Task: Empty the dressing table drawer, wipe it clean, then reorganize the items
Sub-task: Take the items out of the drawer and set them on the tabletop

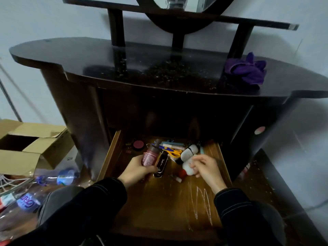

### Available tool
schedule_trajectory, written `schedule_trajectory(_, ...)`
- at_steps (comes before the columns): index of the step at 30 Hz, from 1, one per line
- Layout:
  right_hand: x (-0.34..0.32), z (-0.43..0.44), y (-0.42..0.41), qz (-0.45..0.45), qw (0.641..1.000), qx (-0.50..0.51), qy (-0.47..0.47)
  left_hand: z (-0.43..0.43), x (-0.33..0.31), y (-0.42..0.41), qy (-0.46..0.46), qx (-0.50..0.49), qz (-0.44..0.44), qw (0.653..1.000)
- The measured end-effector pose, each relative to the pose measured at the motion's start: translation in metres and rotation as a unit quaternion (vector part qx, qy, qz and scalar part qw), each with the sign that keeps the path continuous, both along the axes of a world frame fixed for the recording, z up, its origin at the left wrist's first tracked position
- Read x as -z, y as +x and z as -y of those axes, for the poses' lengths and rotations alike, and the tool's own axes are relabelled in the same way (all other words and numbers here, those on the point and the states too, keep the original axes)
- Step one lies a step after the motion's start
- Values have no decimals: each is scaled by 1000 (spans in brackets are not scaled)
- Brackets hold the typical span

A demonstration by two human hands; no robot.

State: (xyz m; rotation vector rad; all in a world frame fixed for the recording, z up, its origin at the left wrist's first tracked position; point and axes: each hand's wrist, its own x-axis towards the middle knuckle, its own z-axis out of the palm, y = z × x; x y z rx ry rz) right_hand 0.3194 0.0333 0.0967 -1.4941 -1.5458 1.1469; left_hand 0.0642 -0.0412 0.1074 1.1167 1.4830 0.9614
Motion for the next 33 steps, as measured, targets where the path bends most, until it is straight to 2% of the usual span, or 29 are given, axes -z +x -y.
schedule_trajectory(2, 13, -6, 4, 151, 987, -9, 52, -3, -2, -2, 34, -23, 5, 999)
schedule_trajectory(3, 18, -9, 5, 231, 969, -39, 76, -4, -2, -2, 53, -30, 4, 998)
schedule_trajectory(5, 25, -15, 4, 397, 901, -113, 137, -3, 0, -2, 83, -42, -13, 996)
schedule_trajectory(7, 30, -21, 0, 500, 827, -170, 195, -2, 3, -5, 100, -47, -90, 990)
schedule_trajectory(9, 34, -26, -5, 552, 777, -212, 216, -1, 6, -9, 105, -43, -185, 976)
schedule_trajectory(12, 40, -33, -6, 583, 746, -234, 220, -1, 10, -10, 112, -33, -256, 960)
schedule_trajectory(18, 37, -36, -10, 625, 702, -239, 244, -2, 11, -12, 120, -43, -284, 950)
schedule_trajectory(24, 30, -38, -5, 629, 685, -247, 272, -2, 12, -15, 131, -40, -291, 947)
schedule_trajectory(28, 30, -37, -5, 616, 704, -236, 263, -3, 14, -15, 142, -39, -283, 948)
schedule_trajectory(30, 24, -32, -4, 584, 744, -219, 241, -3, 16, -14, 147, -36, -284, 947)
schedule_trajectory(33, 8, -20, -4, 457, 857, -168, 167, -2, 15, -14, 145, -32, -284, 947)
